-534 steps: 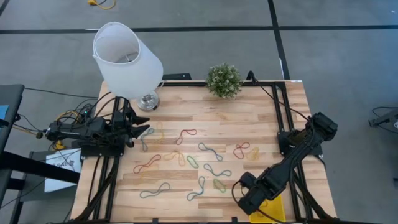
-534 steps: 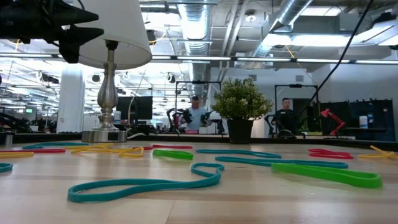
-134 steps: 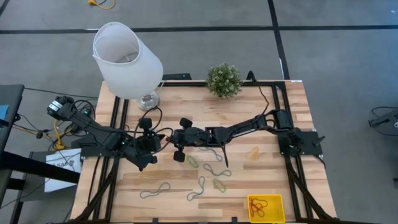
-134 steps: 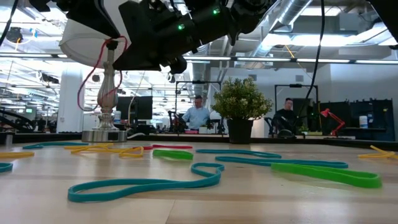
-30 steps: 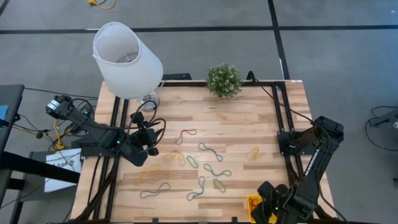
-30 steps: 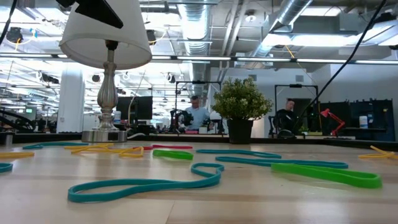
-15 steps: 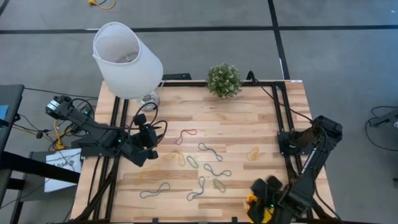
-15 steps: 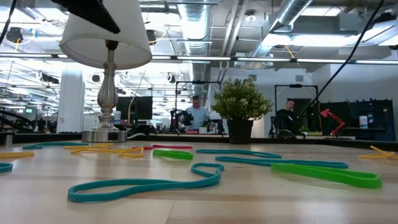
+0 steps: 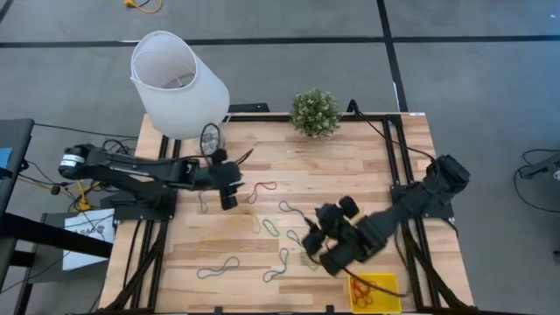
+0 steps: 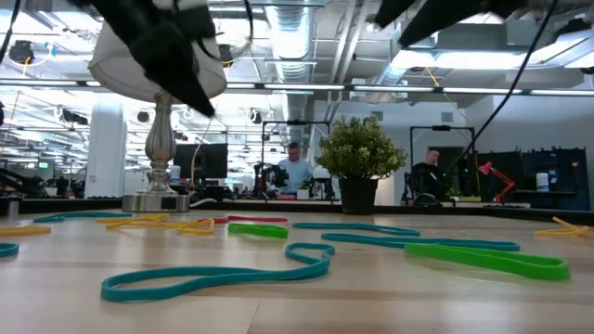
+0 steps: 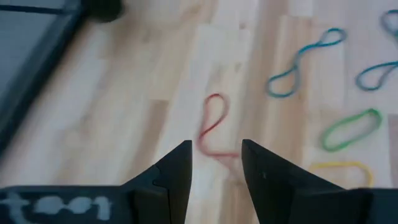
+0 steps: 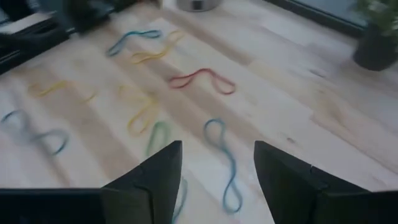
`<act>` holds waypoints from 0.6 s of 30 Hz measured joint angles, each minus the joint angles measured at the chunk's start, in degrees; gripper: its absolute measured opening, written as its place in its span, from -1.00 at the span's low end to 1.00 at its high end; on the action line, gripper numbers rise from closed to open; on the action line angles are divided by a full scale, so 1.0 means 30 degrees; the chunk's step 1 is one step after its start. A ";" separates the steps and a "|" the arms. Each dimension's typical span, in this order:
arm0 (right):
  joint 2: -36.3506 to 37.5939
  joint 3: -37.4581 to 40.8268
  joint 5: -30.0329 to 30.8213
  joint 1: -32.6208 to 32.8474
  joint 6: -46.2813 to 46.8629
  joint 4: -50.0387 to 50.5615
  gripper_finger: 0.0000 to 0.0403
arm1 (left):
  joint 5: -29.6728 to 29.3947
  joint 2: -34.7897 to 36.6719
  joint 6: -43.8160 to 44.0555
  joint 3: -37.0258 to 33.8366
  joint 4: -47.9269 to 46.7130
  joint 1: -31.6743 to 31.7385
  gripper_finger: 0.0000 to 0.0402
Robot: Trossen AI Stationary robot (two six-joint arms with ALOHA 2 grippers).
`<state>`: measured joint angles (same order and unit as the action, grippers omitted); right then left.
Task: Pick and place rubber bands into bin
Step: Put the red rubber band into the yellow basket
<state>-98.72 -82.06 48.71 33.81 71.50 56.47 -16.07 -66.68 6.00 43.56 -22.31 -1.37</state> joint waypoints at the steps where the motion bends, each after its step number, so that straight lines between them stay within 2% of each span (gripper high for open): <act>1: 0.0000 0.0000 -0.0007 -0.0397 0.0007 -0.0007 -0.06 | 0.0623 -0.0126 -0.0181 -0.0672 0.1159 0.0456 -0.35; 4: 0.0000 0.0000 -0.0421 -0.1374 -0.0809 0.0007 -0.08 | 0.0939 -0.0856 -0.0239 -0.2397 0.4149 0.1464 -0.35; 8: 0.0000 0.0000 -0.0850 -0.2255 -0.2089 -0.0052 -0.11 | 0.1144 -0.2521 -0.0247 -0.3672 0.5593 0.2538 -0.35; 18: 0.0000 0.0000 -0.0830 -0.3412 -0.3016 -0.0105 -0.16 | 0.1631 -0.7567 -0.0719 -0.3386 0.9604 0.2851 -0.36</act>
<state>-98.72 -82.06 46.22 23.58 62.46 56.15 -11.18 -89.38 3.84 33.40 6.50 7.18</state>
